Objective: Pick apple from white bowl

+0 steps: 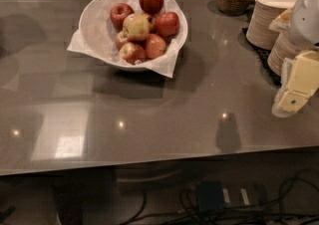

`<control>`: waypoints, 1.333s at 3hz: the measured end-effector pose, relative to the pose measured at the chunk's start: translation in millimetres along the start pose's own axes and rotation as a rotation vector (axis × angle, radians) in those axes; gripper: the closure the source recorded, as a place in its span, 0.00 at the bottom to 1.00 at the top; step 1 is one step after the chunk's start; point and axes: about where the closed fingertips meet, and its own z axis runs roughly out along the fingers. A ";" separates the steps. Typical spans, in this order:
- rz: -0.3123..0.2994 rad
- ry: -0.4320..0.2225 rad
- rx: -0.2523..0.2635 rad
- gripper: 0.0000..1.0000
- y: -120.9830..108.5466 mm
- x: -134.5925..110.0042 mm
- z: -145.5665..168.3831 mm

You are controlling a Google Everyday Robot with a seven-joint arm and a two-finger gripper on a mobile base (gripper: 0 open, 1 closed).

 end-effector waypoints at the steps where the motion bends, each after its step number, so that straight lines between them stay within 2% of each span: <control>1: 0.000 -0.001 0.000 0.00 -0.1 -0.2 0.0; 2: -0.019 -0.062 0.034 0.00 -11.8 -20.1 -2.0; 3: -0.019 -0.155 0.076 0.00 -32.9 -49.6 0.6; 4: 0.004 -0.270 0.115 0.00 -61.2 -89.6 5.0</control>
Offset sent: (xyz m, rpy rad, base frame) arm 0.0354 0.0357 0.0167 0.1075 -0.1038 0.0625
